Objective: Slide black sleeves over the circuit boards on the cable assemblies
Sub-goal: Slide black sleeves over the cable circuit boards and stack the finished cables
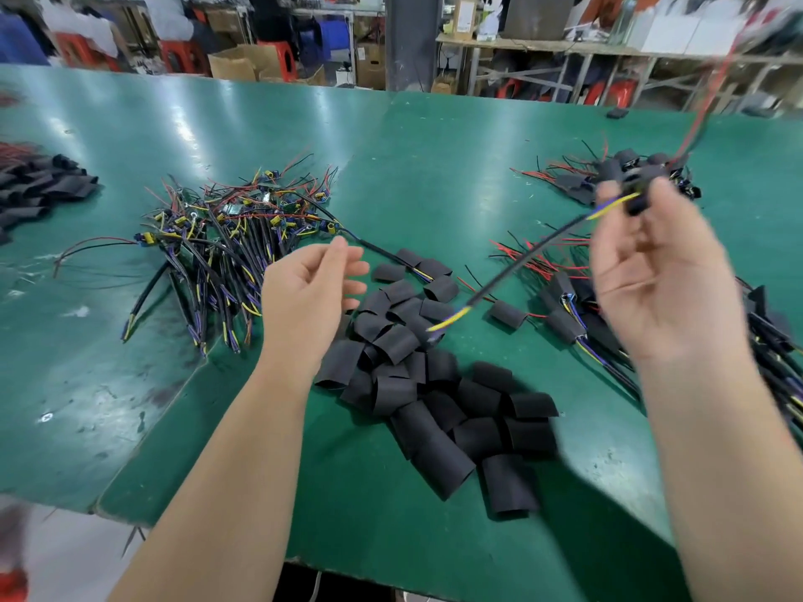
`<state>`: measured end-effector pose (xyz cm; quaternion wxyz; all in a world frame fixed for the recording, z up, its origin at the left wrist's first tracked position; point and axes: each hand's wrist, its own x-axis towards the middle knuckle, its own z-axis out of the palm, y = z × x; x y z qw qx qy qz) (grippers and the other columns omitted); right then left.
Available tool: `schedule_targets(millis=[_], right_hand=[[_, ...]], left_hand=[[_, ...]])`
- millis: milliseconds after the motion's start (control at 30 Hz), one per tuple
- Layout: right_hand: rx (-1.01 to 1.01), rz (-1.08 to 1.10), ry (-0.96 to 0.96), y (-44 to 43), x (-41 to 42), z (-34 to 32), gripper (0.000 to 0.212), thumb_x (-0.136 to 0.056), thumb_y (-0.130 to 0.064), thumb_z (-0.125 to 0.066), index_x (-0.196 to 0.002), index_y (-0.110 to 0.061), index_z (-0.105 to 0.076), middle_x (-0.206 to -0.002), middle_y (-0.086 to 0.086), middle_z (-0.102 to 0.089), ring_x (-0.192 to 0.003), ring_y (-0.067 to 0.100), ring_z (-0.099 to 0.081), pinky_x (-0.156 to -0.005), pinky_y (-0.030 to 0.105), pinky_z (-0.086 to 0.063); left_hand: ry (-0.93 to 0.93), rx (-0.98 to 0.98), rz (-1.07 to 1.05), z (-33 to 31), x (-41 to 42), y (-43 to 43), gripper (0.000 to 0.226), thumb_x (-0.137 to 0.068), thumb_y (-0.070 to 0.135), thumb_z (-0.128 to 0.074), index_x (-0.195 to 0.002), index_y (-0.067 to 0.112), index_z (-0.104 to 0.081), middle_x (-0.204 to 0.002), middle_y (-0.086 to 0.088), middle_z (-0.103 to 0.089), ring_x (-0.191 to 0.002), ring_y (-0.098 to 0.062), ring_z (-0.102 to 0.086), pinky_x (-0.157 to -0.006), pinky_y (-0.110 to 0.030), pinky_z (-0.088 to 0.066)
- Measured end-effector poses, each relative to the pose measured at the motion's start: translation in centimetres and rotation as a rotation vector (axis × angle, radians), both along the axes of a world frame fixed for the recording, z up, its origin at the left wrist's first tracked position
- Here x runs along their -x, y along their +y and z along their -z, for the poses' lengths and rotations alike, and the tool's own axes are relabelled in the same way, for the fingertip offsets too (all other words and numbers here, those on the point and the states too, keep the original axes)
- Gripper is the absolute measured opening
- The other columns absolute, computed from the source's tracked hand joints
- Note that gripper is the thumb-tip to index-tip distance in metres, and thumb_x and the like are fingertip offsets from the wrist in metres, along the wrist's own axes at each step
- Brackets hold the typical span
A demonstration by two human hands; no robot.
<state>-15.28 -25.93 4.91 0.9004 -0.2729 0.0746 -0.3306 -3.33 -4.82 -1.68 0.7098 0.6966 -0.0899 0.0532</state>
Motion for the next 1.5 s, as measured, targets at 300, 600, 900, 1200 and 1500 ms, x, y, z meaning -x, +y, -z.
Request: schedule_targets(millis=[300,600,900,1200,1500], right_hand=[[1.117,0.422,0.674,-4.1,1.1,0.9,0.018,-0.081,-0.015,-0.072,-0.094,-0.029,-0.069,-0.078,-0.007,-0.068,-0.064,0.009,-0.059,-0.071,0.026,-0.049],[1.735,0.197,1.397,-2.6,0.1,4.0,0.054,-0.080,-0.017,-0.074,-0.132,-0.014,-0.058,-0.128,0.024,-0.051,-0.117,0.041,-0.050,-0.100,0.046,-0.040],[1.717,0.392,1.344,-1.1,-0.4,4.6,0.036,-0.084,-0.027,-0.070,-0.119,-0.022,-0.066,-0.130,0.011,-0.045,-0.118,0.038,-0.039,-0.098,0.049,-0.029],[1.024,-0.234,0.569,1.7,-1.3,5.1,0.052,-0.074,-0.004,-0.076,-0.122,-0.018,-0.063,-0.091,-0.003,-0.073,-0.068,0.006,-0.063,-0.066,0.012,-0.046],[0.349,-0.282,0.139,1.8,-1.4,4.2,0.021,-0.077,-0.017,-0.061,-0.097,-0.019,-0.068,-0.079,0.000,-0.072,-0.071,0.012,-0.072,-0.059,0.016,-0.051]], left_hand=[[-0.023,-1.021,-0.341,2.3,-2.2,1.7,0.039,-0.091,0.031,-0.053,-0.129,0.023,-0.055,-0.136,-0.006,-0.045,-0.125,-0.032,-0.034,-0.102,-0.043,-0.026],[0.094,-1.232,-0.462,2.3,-3.7,3.4,0.040,-0.084,0.056,-0.058,-0.107,0.025,-0.068,-0.122,-0.007,-0.052,-0.115,-0.033,-0.040,-0.094,-0.043,-0.027],[-0.074,-0.987,-0.615,1.9,-3.3,3.6,0.030,-0.096,0.036,-0.044,-0.082,0.021,-0.066,-0.069,0.001,-0.064,-0.087,-0.029,-0.055,-0.084,-0.041,-0.026],[-0.427,-0.221,-0.113,0.2,-1.1,1.6,0.024,-0.098,0.015,-0.050,-0.085,0.034,-0.056,-0.073,0.019,-0.068,-0.071,0.006,-0.058,-0.069,-0.015,-0.043],[-0.482,-0.574,0.024,0.8,-0.5,0.6,0.021,-0.091,0.032,-0.047,-0.075,0.045,-0.053,-0.074,0.030,-0.065,-0.078,-0.007,-0.055,-0.083,-0.037,-0.034]])
